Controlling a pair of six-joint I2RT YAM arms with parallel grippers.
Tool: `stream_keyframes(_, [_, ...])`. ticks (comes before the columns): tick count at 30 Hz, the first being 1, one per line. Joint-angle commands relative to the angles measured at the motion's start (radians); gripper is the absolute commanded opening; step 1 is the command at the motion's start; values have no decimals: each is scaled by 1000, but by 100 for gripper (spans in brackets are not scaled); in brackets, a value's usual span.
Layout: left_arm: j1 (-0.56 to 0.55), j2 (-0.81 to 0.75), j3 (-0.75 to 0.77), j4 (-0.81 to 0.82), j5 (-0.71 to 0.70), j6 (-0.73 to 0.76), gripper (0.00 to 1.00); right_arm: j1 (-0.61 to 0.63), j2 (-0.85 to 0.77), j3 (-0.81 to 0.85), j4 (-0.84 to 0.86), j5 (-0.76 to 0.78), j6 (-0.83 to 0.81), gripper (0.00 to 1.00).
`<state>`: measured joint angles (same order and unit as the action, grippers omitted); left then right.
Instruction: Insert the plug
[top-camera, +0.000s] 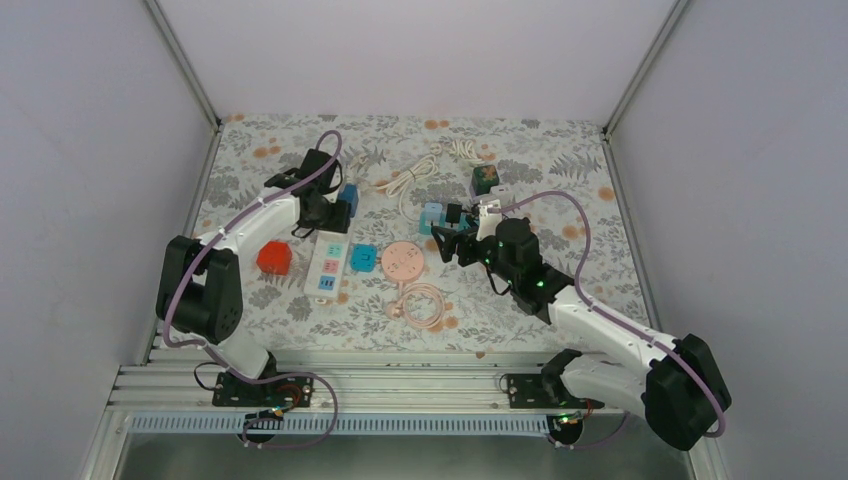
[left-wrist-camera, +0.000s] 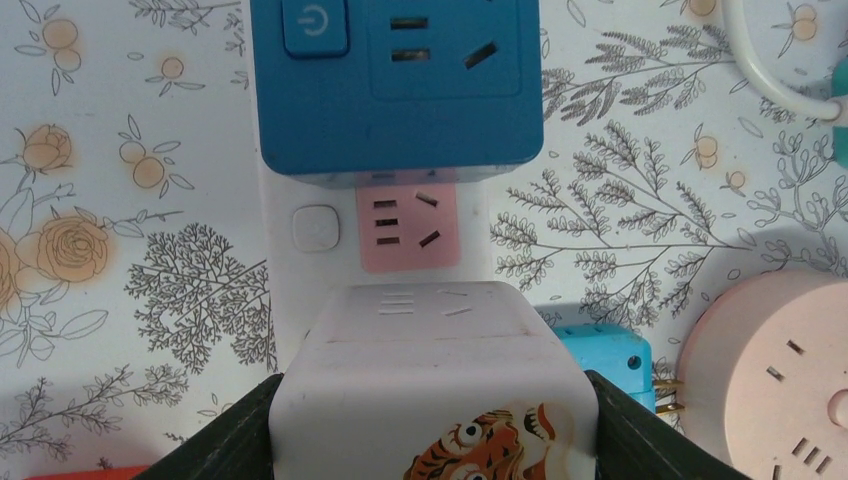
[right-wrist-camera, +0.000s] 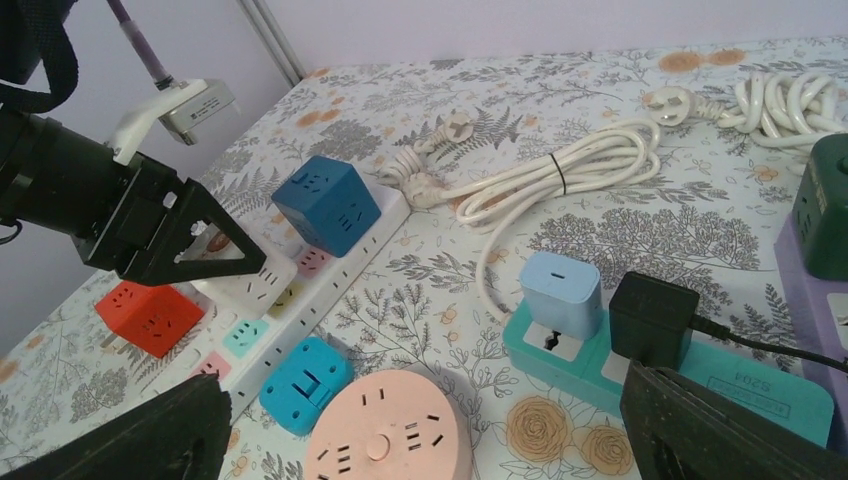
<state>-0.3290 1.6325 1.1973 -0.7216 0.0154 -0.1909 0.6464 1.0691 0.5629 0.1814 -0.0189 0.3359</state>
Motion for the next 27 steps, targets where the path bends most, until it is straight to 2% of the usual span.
stream_keyframes(1, [5, 6, 26, -31, -13, -1, 47, -7, 14, -2, 19, 19, 25, 100])
stream_keyframes(17, [4, 50, 4, -19, -31, 10, 47, -6, 29, 4, -11, 60, 41, 100])
stream_keyframes(27, [2, 153, 6, -49, -120, -16, 47, -7, 49, 23, -40, 82, 40, 100])
